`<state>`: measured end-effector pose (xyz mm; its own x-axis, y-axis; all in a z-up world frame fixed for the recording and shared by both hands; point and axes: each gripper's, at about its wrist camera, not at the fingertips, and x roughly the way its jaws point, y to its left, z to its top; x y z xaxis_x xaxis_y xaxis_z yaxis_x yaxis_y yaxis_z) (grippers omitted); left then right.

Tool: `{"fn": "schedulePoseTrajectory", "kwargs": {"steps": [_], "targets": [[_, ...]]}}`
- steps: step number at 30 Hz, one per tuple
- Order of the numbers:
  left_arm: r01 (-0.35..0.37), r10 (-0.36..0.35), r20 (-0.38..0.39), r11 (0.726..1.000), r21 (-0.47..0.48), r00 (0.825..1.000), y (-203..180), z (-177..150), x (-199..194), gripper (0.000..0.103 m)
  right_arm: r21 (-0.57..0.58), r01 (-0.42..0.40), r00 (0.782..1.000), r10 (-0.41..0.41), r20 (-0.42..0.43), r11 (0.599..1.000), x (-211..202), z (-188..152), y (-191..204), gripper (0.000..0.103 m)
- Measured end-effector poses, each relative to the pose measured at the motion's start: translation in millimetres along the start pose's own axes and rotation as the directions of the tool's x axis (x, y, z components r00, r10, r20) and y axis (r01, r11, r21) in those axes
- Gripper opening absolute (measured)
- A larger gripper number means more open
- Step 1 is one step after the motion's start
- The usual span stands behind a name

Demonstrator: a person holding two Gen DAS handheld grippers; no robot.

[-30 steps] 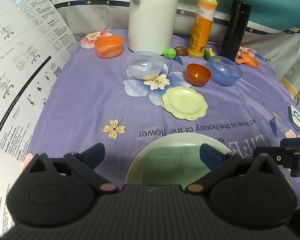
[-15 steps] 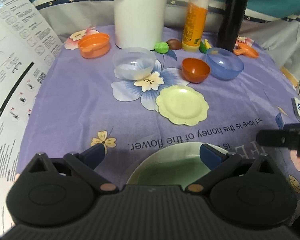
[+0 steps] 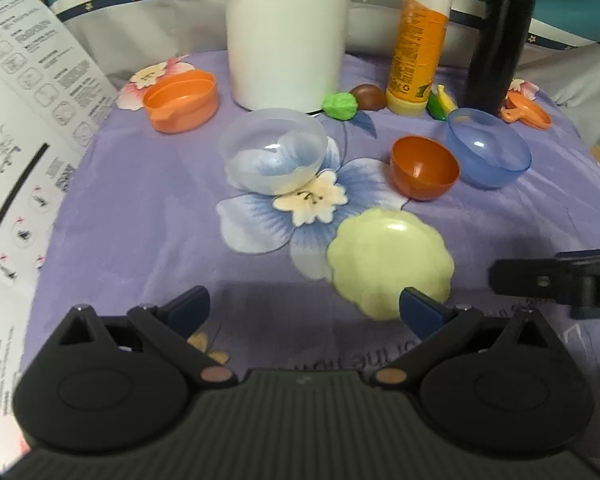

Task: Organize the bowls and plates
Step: 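Move the right gripper to the yellow scalloped plate and grasp its rim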

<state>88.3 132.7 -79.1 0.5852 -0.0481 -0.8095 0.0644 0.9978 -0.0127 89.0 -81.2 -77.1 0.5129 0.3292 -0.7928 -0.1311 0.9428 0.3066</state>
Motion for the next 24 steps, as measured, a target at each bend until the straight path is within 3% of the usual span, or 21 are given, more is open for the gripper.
{"fn": "schedulePoseTrajectory", "kwargs": {"steps": [4,8,13,15,19,21,24], "targets": [[0.017,-0.017,0.009,1.0,0.009,1.0,-4.9,4.6,10.7,0.102,0.006,0.001,1.0,-0.001,-0.006,1.0,16.2,8.6,1.9,0.087],[0.039,-0.039,0.004,0.999,0.003,0.999,-7.3,6.8,21.6,0.094,0.001,-0.003,1.0,0.003,-0.004,1.0,27.9,14.9,4.9,0.074],[0.077,-0.077,-0.018,0.997,-0.018,0.997,-7.1,5.7,33.7,0.077,-0.002,-0.032,0.999,0.032,-0.025,0.999,44.3,19.5,9.1,0.058],[0.093,-0.093,-0.027,0.996,-0.016,0.995,-8.0,4.1,37.1,0.07,-0.001,-0.049,0.998,0.049,-0.039,0.999,50.2,18.8,10.2,0.046],[0.083,-0.082,-0.007,0.996,0.022,0.997,-15.2,0.6,37.0,0.063,-0.024,-0.051,0.998,0.05,-0.035,0.998,53.9,16.2,14.8,0.039],[0.096,-0.096,-0.003,0.995,0.027,0.995,-17.2,0.7,36.1,0.048,-0.038,-0.055,0.998,0.054,-0.033,0.998,55.4,16.0,17.6,0.035],[0.104,-0.105,0.002,0.994,0.039,0.995,-20.9,0.8,36.0,0.043,-0.05,-0.06,0.998,0.058,-0.033,0.997,57.4,16.2,20.2,0.032]]}}
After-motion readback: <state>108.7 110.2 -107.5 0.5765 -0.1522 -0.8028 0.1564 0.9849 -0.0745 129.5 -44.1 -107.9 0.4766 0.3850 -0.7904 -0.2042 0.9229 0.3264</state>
